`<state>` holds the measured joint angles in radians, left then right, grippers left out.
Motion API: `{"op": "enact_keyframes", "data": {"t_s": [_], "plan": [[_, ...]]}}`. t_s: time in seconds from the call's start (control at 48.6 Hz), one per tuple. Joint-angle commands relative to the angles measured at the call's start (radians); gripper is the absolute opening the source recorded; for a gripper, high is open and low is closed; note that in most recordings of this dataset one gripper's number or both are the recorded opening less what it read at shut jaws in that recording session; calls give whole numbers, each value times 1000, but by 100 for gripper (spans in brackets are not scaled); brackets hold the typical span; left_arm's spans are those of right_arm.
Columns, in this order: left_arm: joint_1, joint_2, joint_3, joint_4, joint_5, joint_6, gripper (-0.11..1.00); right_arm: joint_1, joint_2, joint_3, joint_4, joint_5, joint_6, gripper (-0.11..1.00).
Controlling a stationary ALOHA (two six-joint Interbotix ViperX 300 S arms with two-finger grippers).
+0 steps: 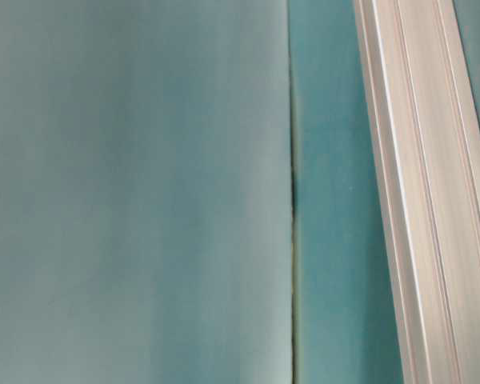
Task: Lift the metal rail with both hands.
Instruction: 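Move both grippers toward the ends of the silver aluminum rail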
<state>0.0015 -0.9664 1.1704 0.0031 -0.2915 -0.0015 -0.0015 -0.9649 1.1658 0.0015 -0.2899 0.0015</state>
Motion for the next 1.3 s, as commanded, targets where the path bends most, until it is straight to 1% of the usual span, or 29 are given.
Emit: {"op": "enact_keyframes", "data": {"t_s": [0.0,0.041,0.062,0.123,0.185,0.247,0.329,0.493,0.576,0.678,0.781,0.905,1.007,1.151,1.275], "plan": [[5,31,-26,11,58,-54,14,-2,23,-2,15,-5,12,14],[8,46,-37,12,100,-80,13,-2,29,-2,46,2,20,14],[8,51,-43,14,110,-87,8,0,35,0,64,5,26,13],[6,69,-54,15,129,-106,0,-2,49,-3,115,21,61,5],[6,81,-64,15,130,-114,-2,-2,64,-6,138,48,97,0],[5,94,-77,15,140,-118,-3,-5,87,-26,138,103,132,-2],[2,112,-94,15,175,-120,-3,-11,117,-67,138,201,155,-3],[-11,166,-163,15,307,-121,-3,-35,186,-181,130,466,153,-3],[-11,192,-206,14,376,-121,-3,-51,227,-239,120,578,153,-3],[-11,224,-255,15,446,-123,-3,-66,275,-298,112,670,150,-3],[-12,255,-295,15,500,-137,-3,-77,330,-347,103,733,147,-3],[-14,293,-345,15,563,-184,-3,-83,408,-400,98,805,124,-3],[-20,319,-379,15,611,-225,-3,-92,482,-460,98,882,81,-3],[-31,348,-416,15,670,-264,-3,-112,572,-554,100,985,-14,-3],[-41,376,-448,15,735,-278,-3,-137,649,-626,101,1072,-109,-3]]}}
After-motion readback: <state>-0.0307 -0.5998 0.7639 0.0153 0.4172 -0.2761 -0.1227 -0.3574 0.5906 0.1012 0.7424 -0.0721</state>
